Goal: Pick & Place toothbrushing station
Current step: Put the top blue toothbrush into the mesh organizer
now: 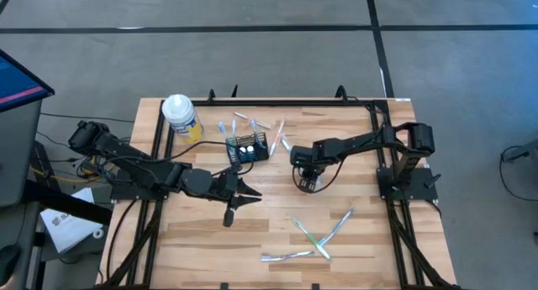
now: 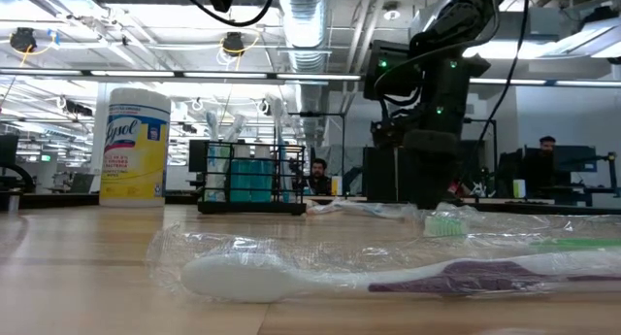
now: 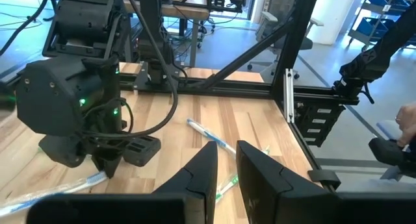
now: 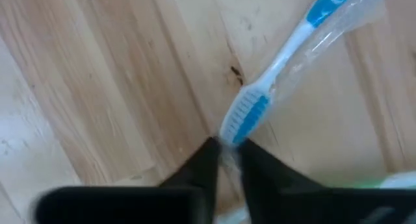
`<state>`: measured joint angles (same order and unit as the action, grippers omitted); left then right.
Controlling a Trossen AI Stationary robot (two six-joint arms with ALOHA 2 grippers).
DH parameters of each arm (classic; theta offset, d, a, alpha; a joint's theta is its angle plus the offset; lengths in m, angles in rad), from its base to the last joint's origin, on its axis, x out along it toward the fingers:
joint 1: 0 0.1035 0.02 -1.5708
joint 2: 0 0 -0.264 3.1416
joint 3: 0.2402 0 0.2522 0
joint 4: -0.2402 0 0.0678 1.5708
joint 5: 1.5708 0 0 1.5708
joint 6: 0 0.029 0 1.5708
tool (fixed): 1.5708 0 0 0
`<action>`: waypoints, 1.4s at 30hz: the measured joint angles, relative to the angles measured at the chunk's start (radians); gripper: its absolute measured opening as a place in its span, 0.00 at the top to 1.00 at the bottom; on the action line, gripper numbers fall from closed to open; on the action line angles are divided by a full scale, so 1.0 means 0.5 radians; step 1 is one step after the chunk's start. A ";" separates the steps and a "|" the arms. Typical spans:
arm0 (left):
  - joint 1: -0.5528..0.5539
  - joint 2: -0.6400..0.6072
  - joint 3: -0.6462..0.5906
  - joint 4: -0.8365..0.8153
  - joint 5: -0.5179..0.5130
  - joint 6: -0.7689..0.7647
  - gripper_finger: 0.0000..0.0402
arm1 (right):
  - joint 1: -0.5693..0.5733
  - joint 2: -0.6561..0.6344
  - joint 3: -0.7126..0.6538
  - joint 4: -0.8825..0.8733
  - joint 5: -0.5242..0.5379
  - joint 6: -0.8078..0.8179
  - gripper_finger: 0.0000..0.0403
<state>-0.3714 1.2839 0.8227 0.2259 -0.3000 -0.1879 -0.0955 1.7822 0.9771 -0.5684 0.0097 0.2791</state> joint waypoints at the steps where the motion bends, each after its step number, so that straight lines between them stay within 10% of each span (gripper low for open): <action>1: 0.000 0.000 0.000 0.001 0.000 0.000 0.87 | -0.003 0.001 0.000 0.005 0.007 -0.002 0.95; 42: -0.001 0.248 -0.002 0.469 -0.155 0.593 0.87 | 0.216 0.007 1.509 -1.767 0.042 -0.142 1.00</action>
<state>-0.3717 1.4078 0.8215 0.4603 -0.3774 0.1085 0.0126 1.7859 1.7314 -1.4519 0.0307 0.2080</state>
